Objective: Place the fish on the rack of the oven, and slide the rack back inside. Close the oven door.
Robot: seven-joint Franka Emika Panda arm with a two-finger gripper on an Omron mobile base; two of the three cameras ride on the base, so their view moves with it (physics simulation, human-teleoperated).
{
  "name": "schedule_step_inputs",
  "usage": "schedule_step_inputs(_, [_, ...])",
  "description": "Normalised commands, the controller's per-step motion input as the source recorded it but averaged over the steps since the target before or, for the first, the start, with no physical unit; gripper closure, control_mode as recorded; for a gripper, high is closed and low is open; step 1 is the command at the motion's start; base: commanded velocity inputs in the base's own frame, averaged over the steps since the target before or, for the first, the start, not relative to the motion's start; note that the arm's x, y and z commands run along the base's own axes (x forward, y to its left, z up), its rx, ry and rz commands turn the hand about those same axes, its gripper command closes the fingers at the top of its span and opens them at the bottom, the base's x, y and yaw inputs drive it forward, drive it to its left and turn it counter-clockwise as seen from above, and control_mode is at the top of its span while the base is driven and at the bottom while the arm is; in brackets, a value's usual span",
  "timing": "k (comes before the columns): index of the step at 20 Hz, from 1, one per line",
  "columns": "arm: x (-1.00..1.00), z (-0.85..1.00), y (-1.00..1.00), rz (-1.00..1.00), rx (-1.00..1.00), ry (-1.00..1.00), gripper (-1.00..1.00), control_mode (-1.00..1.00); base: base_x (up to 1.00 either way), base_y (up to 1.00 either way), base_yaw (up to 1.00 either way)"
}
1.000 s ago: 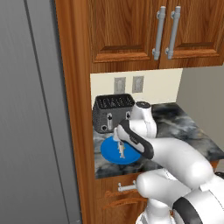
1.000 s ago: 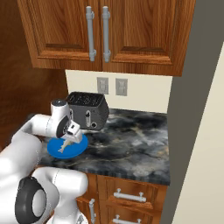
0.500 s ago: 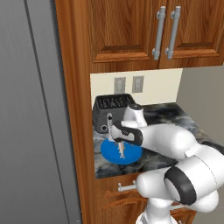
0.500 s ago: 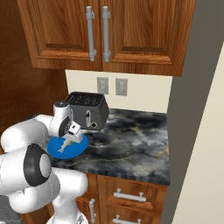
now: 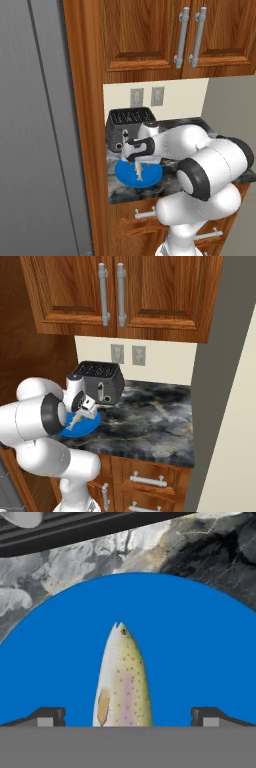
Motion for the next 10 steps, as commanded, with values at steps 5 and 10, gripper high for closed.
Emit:
schedule_step_inputs(5, [0.23, -0.42, 0.15, -0.02, 0.00, 0.00, -1.00, -1.00, 0.00, 0.00, 0.00])
schedule_step_inputs(10, [0.01, -0.23, 0.13, -0.03, 0.00, 0.01, 1.00, -1.00, 0.00, 0.00, 0.00])
